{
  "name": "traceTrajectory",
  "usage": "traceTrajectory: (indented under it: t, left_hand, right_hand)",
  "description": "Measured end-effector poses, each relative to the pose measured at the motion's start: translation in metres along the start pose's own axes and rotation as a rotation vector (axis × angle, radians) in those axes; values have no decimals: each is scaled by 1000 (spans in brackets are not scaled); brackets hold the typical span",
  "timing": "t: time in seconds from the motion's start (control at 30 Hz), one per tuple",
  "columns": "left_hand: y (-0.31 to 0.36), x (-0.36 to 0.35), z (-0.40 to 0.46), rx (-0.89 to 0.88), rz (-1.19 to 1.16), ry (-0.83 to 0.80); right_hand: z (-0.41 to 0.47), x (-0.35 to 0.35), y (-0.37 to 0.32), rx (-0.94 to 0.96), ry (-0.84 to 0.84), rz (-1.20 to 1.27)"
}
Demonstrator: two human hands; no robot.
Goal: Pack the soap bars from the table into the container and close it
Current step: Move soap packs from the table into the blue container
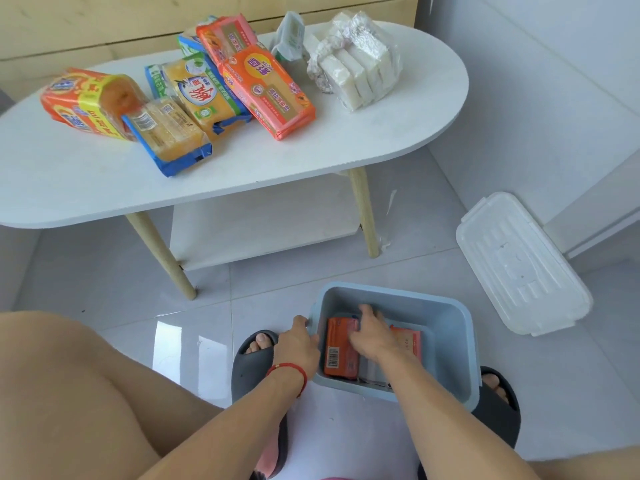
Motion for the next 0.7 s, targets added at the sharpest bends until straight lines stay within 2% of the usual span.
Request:
traceTrajectory:
  t: [0.03, 0.1, 0.2, 0.23, 0.3, 0.4, 0.47, 0.5, 0.53, 0.6, 0.67, 0.7]
  left_hand:
    - [3, 4, -2, 2, 27, -11]
    - [13, 19, -9, -48, 77, 32]
    - [45, 68, -24, -296, 34, 289]
    - [60, 89, -29, -387, -16, 380]
    - [86, 143, -42, -542, -150, 541]
    - [114, 232, -46, -675, -185, 809]
    - [122, 278, -34, -633, -77, 932]
    - [122, 296, -24, -559, 13, 954]
    - [118, 307, -11, -463, 110, 937]
    - [107, 315, 10, -302, 218, 815]
    - [99, 310, 23, -255, 178, 690]
    - [99, 308, 26, -256, 155, 677]
  right_hand:
    - [-6, 8, -3, -8, 53, -27]
    - [-23, 27, -16, 21, 22, -55]
    - [-56, 61, -66, 199, -99, 48]
    - [-69, 74, -89, 293, -87, 99]
    - [-95, 104, -138, 498, 97, 189]
    - [-121, 149, -207, 793, 576, 232]
    - [-115, 169, -242, 884, 804, 208]
    - [-106, 177, -259, 890, 859, 150]
    - [-94, 182, -272, 869, 865, 63]
    - [-69, 186, -292, 807, 771, -83]
    - [-52, 184, -301, 745, 704, -118]
    - [-47, 183, -302, 719, 735, -136]
Point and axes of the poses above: each hand's wrist, its own z-axis towards the middle knuckle, its own x-axis out of the back of the hand, y = z × x, the point moved 3 cm from there along z, towards the middle knuckle
